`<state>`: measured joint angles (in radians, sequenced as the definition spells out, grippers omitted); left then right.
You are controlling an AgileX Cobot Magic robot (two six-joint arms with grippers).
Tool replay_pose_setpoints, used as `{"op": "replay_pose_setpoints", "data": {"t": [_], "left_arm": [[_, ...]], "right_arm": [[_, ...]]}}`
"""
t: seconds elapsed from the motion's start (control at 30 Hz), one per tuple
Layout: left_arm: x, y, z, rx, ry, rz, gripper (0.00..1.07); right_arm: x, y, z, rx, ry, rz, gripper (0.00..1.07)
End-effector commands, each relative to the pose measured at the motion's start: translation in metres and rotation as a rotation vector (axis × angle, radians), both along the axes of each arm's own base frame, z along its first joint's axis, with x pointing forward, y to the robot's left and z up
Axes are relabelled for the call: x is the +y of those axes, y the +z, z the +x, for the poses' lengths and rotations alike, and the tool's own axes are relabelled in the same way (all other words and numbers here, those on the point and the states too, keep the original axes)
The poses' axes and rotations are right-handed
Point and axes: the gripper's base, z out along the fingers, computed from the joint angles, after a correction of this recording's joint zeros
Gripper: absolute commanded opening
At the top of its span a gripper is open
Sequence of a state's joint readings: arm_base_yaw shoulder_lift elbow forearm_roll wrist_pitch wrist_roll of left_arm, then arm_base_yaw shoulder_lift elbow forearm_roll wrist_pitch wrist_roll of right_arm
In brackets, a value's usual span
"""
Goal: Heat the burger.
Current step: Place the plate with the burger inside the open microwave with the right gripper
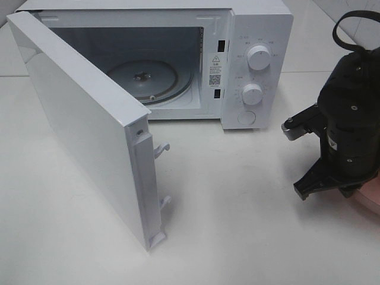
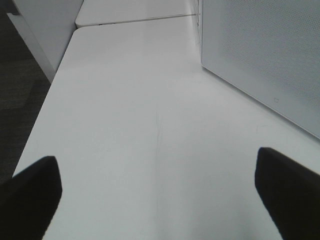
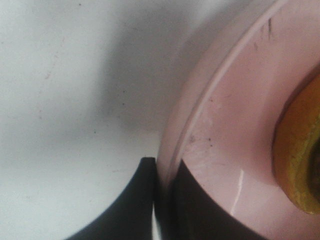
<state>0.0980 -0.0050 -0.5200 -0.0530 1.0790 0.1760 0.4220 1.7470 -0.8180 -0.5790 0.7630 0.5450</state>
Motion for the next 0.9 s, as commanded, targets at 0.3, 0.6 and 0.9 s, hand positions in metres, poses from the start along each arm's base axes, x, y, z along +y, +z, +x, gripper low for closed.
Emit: {"op": "replay_pose_setpoints", "data": {"t": [0.3, 0.6, 0.9], "left_arm": [[0.0, 0.0, -0.002, -0.022, -0.004, -0.001, 0.98], [0.0, 0.0, -0.002, -0.022, -0.004, -0.001, 0.98], [0.0, 0.0, -0.002, -0.022, -0.004, -0.001, 0.98]], "right_arm": [[0.002, 0.027, -0.03, -0.039, 0.113, -0.092, 0.0], [0.006, 0.039, -0.061, -0.06, 0.2, -0.093, 0.0], [0.017, 0.046, -0.095, -0.084, 0.341, -0.092, 0.0]]}}
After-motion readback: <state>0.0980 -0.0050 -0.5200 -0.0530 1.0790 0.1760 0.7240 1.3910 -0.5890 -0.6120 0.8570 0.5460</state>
